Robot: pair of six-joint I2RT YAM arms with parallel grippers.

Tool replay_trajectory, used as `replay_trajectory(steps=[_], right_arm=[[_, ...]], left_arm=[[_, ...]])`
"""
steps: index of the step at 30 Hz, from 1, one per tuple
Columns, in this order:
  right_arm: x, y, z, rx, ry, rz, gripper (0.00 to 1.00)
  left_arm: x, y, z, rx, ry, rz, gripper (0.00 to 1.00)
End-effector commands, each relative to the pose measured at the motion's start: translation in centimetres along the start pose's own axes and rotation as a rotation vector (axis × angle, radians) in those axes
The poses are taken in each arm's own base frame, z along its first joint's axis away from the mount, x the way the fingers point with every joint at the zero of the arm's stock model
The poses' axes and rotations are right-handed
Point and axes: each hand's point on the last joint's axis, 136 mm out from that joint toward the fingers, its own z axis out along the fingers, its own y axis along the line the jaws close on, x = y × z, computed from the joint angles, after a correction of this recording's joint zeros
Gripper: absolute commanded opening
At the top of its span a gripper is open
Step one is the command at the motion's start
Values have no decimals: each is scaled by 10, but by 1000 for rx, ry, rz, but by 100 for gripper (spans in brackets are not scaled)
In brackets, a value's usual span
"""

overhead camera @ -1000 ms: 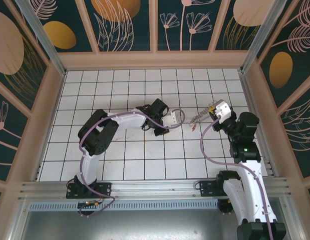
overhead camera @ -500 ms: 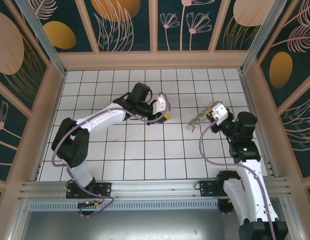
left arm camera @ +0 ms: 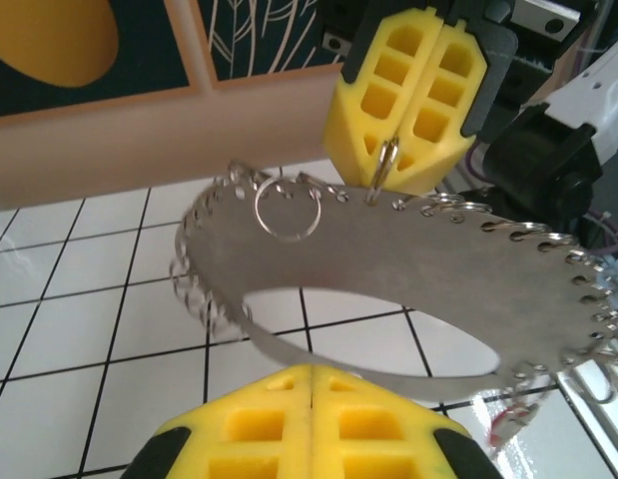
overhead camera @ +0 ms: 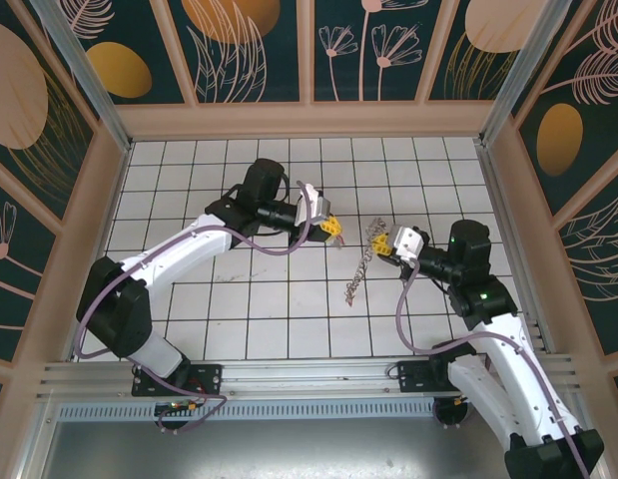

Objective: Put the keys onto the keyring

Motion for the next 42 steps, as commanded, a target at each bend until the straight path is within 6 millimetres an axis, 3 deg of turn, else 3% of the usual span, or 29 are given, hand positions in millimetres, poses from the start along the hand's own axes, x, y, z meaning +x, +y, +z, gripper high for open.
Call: replay_trajectory(steps=[1,4,9,13,15,20,26,28,31,33,36,38,42], right_arm=[[-27,3,-2,-41,-90,-55,0],[-19,6,1,-76,-56,-40,0],[-4,-15,-2,48,49,-29,0],[9,-48,-20,204,153,10,0],[18,-76,-35,345,217,60,0],[28,-129,-73,623,247,178,0],[40,-165,-101,801,250,282,0],[47,-173,-108,839,278,306,0],[54,-179,-109,845,313,334,0],[57,-182,-109,847,322,341,0],[58,-183,-109,851,327,342,0],[60,-182,-110,853,330,339,0],[64,-180,-107,840,331,348,0]], left_arm=[[-12,-7,-5,33,-61,1,0],[-8,-6,-3,35,-62,-22,0],[32,13,-1,-106,71,-48,0],[53,12,3,-97,116,-48,25],[61,11,9,-71,130,-23,35],[81,11,50,-42,214,74,42],[107,17,101,-19,310,10,43],[118,25,105,-83,333,-99,46],[125,45,108,-212,353,-409,48],[127,58,110,-328,339,-748,52],[156,53,115,-419,435,-1193,43],[167,38,126,-407,483,-1323,43],[167,21,143,-470,516,-1360,48]])
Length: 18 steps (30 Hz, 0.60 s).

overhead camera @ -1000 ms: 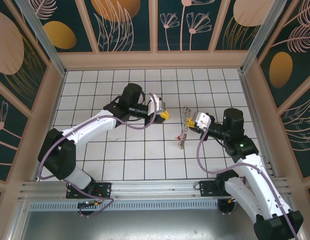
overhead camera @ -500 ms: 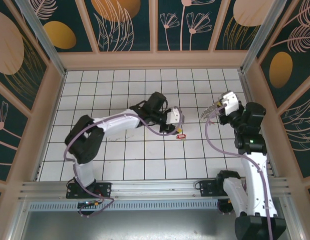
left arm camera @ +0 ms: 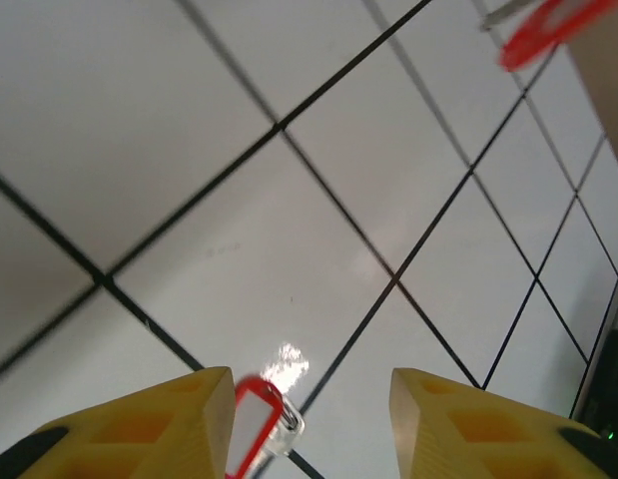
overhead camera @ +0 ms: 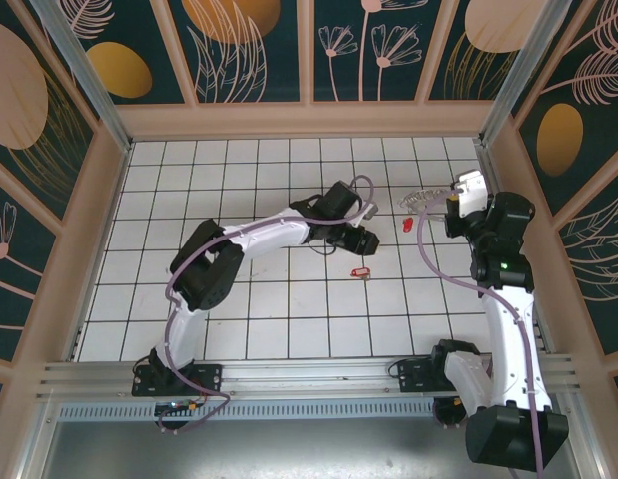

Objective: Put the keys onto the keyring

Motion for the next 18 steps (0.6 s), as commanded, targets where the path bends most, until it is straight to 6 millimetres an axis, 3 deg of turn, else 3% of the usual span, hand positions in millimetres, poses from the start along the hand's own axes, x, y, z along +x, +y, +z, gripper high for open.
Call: replay_trajectory(steps=[1,4,10,18], right_arm=[[-22,-10,-6,34,-69,8,0],[-24,-11,-8,36,-76,5,0],[-30,-11,-10,33,-93,-1,0],[-30,-11,-12,34,-99,-9,0]], left_arm=[[34,2,15,-124,95,-275,48],[36,16,14,-229,86,-326,53],[36,21,23,-312,109,-314,56],[47,30,34,-381,176,-318,45]])
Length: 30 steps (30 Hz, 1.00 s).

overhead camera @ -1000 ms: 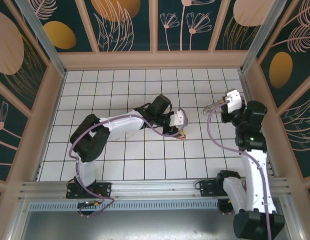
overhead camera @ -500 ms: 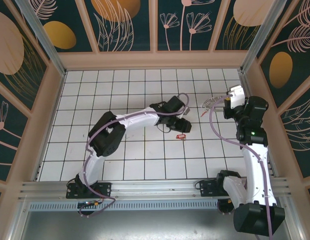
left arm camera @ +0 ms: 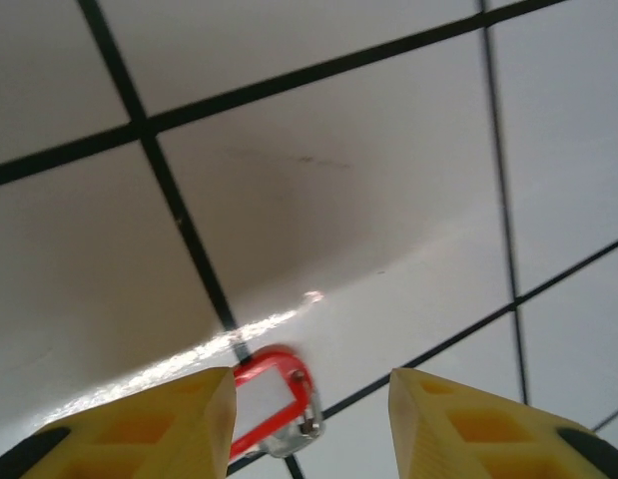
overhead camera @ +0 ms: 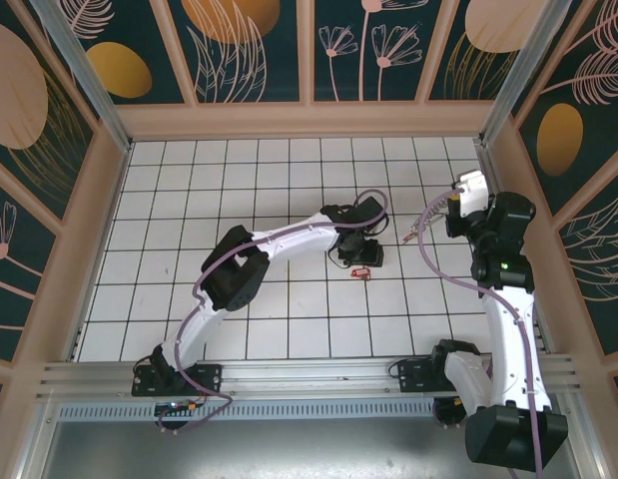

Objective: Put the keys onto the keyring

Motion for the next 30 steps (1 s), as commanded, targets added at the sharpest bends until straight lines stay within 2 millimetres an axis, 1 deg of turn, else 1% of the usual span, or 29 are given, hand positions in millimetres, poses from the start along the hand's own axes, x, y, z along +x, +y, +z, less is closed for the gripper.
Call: replay_trajectory(steps=[1,4,6,8,14,16,20,21,22,24,25,26,30], right_arm=[[-31,-10,-11,30,-100,-12,0],[-32,-10,-12,29,-105,-15,0],[-33,-9,-12,27,-107,-15,0],[-34,-9,-12,25,-110,-15,0],[-34,-8,-14,26,-113,-20,0],[-33,-9,-14,30,-110,-22,0],[-33,-9,-16,32,-116,-26,0],[-33,-8,-16,31,-119,-26,0],[-33,-8,-16,31,-120,-27,0],[-34,-8,-16,28,-122,-27,0],[-35,-8,-17,28,-124,-28,0],[-35,-8,-17,28,-125,-29,0],[-34,-7,-18,26,-125,-32,0]], left_arm=[[14,14,6,-83,53,-21,44],[19,10,9,-92,71,2,40],[23,8,11,-102,83,19,40],[25,9,14,-108,96,22,38],[25,5,15,-104,99,36,31],[26,3,16,-105,102,41,28],[28,3,22,-109,116,44,26],[29,3,24,-106,122,46,21],[34,7,24,-123,143,42,19],[34,9,24,-134,147,42,16],[33,9,23,-139,143,41,14],[32,10,22,-142,138,43,9],[23,9,10,-161,85,56,0]])
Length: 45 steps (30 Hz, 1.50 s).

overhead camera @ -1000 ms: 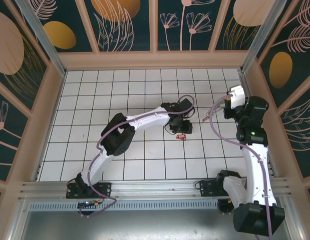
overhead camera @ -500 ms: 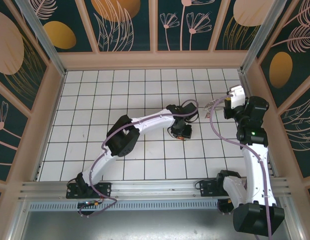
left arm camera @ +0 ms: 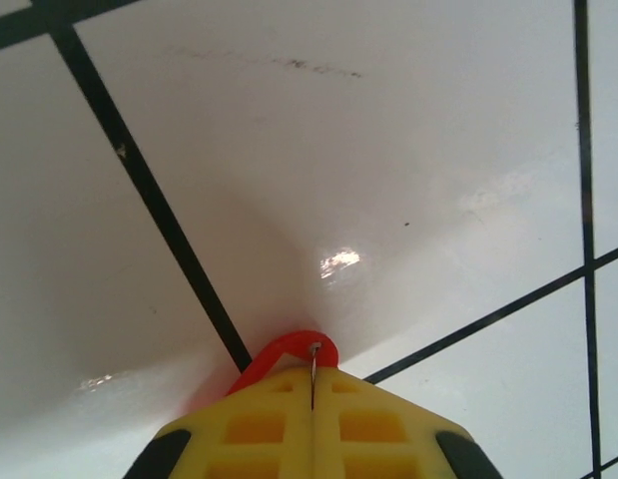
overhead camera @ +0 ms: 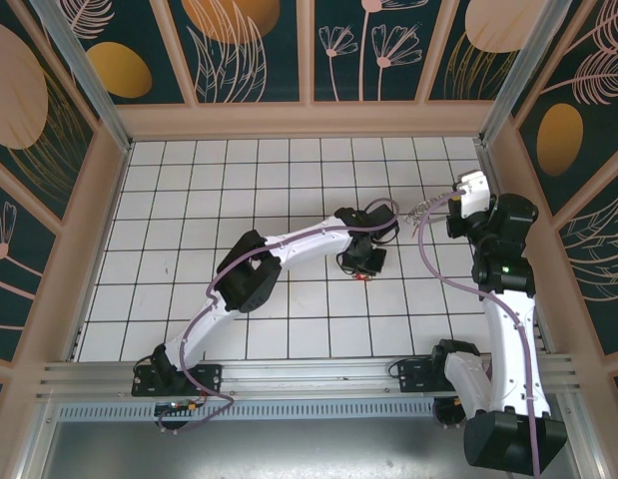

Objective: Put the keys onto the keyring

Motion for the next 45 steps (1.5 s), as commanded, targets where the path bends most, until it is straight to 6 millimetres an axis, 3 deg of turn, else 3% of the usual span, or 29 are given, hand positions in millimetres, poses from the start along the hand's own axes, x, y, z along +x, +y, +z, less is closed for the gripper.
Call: replay_trajectory(steps=[1,5,8,12,17,22,24,30,36,40,45], right_arm=[[-28,-7,-11,26,-96,-28,0],[-25,-3,-11,7,-91,-25,0],[-22,5,-10,-33,-87,-20,0],[-18,26,-8,-134,-92,-5,0],[-16,72,-18,-341,-144,-69,0],[-16,100,-32,-459,-177,-130,0],[-16,113,-38,-510,-196,-173,0],[-18,153,-57,-683,-256,-301,0],[-23,183,-75,-837,-334,-365,0],[-20,197,-78,-894,-327,-391,0],[-11,219,-76,-974,-279,-396,0]], left_arm=[[4,8,-7,-60,-5,14,0],[-7,-12,-34,30,-96,140,0],[-8,-27,-67,92,-156,359,0],[11,-35,-114,172,-241,719,0],[13,-15,-174,243,-408,866,0],[0,14,-237,222,-641,946,0],[0,19,-251,196,-679,995,0],[12,18,-273,248,-725,1146,0],[33,21,-270,313,-693,1277,0],[43,21,-273,307,-772,1370,0],[41,19,-275,306,-869,1391,0]])
